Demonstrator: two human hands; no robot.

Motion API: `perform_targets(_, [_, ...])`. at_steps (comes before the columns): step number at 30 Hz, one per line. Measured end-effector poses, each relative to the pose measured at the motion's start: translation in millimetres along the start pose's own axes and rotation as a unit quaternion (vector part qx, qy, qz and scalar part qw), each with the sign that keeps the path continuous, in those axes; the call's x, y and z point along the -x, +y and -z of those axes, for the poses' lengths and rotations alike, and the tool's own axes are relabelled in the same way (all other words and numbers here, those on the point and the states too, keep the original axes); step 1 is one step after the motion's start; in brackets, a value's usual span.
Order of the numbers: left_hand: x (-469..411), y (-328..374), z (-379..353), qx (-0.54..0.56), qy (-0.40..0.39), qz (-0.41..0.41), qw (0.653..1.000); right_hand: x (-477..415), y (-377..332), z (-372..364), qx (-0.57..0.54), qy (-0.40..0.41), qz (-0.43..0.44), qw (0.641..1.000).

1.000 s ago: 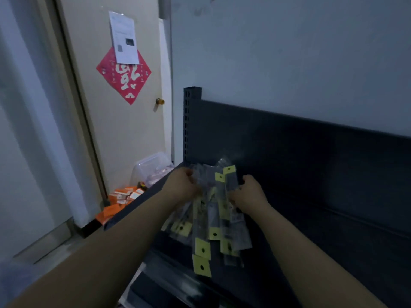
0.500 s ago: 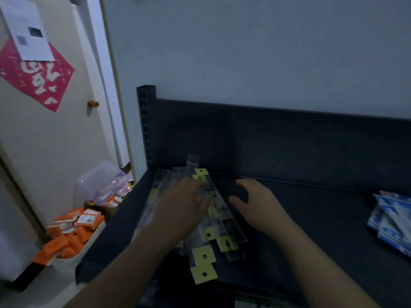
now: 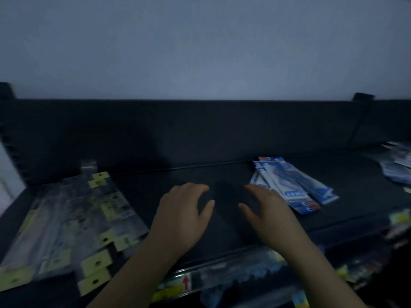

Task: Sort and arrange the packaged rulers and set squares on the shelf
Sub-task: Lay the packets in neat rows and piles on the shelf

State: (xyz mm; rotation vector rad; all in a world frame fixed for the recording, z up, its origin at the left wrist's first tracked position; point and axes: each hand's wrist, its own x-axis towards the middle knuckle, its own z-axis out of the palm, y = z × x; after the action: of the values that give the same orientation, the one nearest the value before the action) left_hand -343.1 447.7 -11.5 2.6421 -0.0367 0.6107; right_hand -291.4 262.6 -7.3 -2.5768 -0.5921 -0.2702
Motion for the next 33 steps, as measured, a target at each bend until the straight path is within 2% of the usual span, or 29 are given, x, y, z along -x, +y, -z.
perform_targets(5, [-21, 71, -46, 0.036, -0.008, -0.04, 0.999, 20, 77, 43, 0.014, 0.023, -0.059, 0.998])
perform_targets(15, [-72, 210, -153, 0.09, -0.024, -0.062, 0.994, 42, 235, 121, 0.081, 0.025, -0.099, 0.992])
perform_targets(23, [-126, 269, -213, 0.082, -0.059, -0.085, 0.991, 30, 318, 154, 0.069, 0.035, -0.152, 0.985])
perform_targets(33, [-233, 326, -276, 0.078, -0.15, -0.122, 0.978, -18, 413, 179, 0.067, 0.053, -0.225, 0.971])
